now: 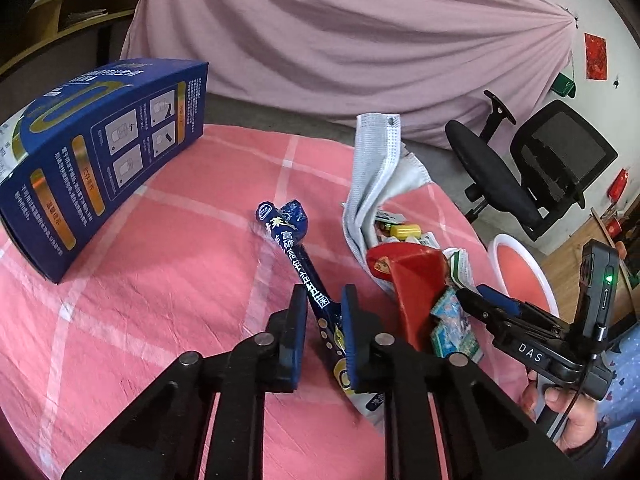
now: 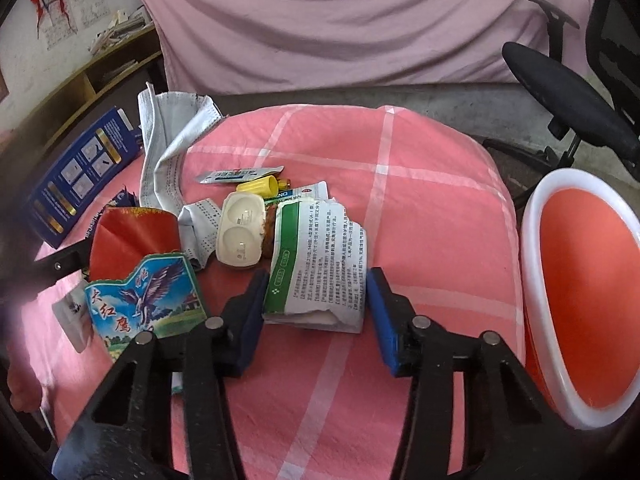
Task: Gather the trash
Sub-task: 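Grasp the blue wrapper with left tool while right tool grasps green-white box, then carry both items over the orange bin and open both tools, then move both tools back over the table trash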
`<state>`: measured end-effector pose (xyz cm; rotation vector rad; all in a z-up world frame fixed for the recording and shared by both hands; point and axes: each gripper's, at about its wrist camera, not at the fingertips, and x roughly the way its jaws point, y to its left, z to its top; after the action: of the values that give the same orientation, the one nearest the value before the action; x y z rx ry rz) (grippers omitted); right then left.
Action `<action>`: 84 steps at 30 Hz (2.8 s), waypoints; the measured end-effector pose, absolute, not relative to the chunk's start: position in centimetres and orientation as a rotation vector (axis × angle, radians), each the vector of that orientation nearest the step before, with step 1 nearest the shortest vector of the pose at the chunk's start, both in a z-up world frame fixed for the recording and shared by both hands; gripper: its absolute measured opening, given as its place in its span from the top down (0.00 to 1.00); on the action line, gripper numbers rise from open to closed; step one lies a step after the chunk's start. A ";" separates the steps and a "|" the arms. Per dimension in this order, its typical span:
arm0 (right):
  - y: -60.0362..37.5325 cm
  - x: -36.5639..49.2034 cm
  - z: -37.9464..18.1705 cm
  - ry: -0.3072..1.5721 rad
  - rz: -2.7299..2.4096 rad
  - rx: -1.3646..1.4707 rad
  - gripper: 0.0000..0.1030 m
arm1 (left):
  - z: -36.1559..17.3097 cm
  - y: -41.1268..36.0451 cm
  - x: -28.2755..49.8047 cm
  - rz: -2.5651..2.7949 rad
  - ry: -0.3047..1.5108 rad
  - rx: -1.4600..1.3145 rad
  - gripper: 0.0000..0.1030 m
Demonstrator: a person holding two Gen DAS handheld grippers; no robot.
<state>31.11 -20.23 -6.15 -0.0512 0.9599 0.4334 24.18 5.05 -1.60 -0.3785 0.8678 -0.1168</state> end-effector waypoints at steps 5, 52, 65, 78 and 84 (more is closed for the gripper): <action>-20.7 30.1 -5.5 0.933 0.441 -0.034 0.35 | -1.1 4.4 23.0 -0.101 0.839 -0.349 0.93; -45.3 24.5 0.8 0.409 -0.020 0.237 0.35 | 4.2 -28.1 30.1 -0.607 0.601 -0.038 0.93; -47.8 26.5 -2.0 0.571 -0.045 0.330 0.34 | 1.7 -29.3 34.6 -0.589 0.796 -0.114 0.81; -47.0 26.2 -0.4 0.533 -0.037 0.324 0.14 | 3.6 -24.1 31.8 -0.487 0.691 -0.161 0.61; -45.1 25.3 1.6 0.456 -0.014 0.294 0.00 | 5.4 -20.3 29.1 -0.397 0.579 -0.179 0.43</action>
<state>25.34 -45.10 1.56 0.2941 0.4562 -0.0137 29.13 -20.26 5.40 -0.1794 0.5793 -0.3967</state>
